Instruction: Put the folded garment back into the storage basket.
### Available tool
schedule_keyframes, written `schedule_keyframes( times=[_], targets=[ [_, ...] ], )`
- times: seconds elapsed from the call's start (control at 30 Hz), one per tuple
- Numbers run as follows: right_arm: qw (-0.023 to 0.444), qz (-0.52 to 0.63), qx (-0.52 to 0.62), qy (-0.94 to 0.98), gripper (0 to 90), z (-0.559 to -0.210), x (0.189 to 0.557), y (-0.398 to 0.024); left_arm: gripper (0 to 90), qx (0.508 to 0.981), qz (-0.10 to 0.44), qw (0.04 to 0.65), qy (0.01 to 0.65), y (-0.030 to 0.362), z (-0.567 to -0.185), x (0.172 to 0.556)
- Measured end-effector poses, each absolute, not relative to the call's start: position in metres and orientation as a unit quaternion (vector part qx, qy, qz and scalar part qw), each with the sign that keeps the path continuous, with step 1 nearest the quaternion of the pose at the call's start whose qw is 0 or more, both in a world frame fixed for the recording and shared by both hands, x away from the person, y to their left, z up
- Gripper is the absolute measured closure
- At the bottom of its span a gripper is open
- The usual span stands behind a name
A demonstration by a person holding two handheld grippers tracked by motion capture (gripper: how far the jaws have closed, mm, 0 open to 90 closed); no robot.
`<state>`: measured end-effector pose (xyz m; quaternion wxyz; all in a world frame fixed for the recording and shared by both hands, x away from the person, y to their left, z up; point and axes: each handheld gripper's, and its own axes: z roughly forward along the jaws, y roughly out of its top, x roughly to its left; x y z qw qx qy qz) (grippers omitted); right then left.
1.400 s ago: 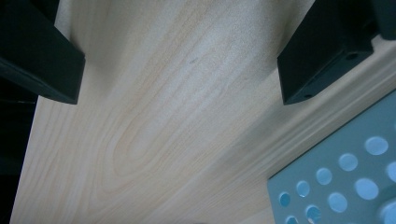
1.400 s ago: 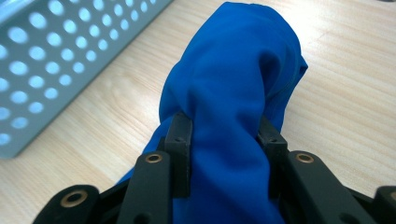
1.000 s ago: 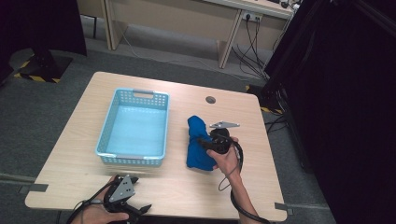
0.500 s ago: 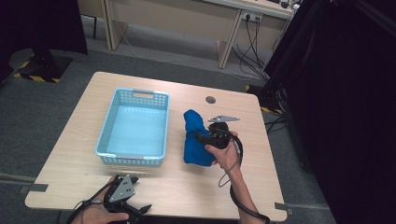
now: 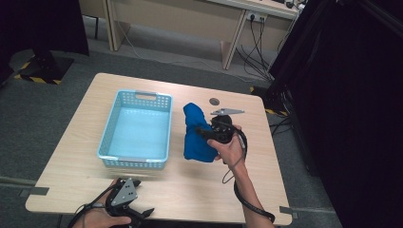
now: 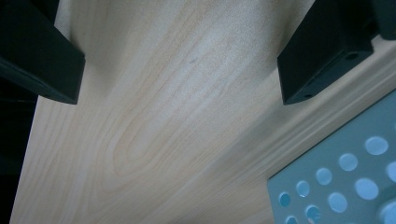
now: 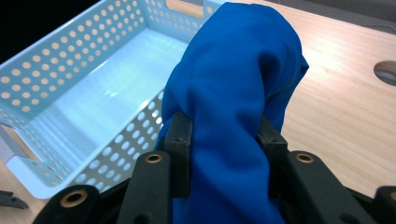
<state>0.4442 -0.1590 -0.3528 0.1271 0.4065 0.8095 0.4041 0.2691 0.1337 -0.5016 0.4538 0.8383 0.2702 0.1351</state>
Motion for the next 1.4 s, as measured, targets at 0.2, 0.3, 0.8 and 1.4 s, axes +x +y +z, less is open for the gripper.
schedule_keyframes(
  times=[0.2, 0.3, 0.8, 1.4],
  targets=[
    [0.124, 0.406, 0.395, 0.815, 65.8, -0.345, 0.444, -0.146, 0.0, 0.838, 0.135, 0.454, 0.270, 0.134, -0.502, 0.269],
    [0.121, 0.408, 0.391, 0.816, 65.8, -0.340, 0.445, -0.140, 0.0, 0.838, 0.135, 0.454, 0.270, 0.134, -0.502, 0.269],
    [0.103, 0.410, 0.380, 0.823, 65.8, -0.329, 0.452, -0.111, 0.0, 0.838, 0.135, 0.454, 0.270, 0.134, -0.502, 0.269],
    [0.090, 0.409, 0.367, 0.830, 65.8, -0.321, 0.462, -0.064, 0.0, 0.838, 0.136, 0.454, 0.270, 0.134, -0.502, 0.269]
  ],
)
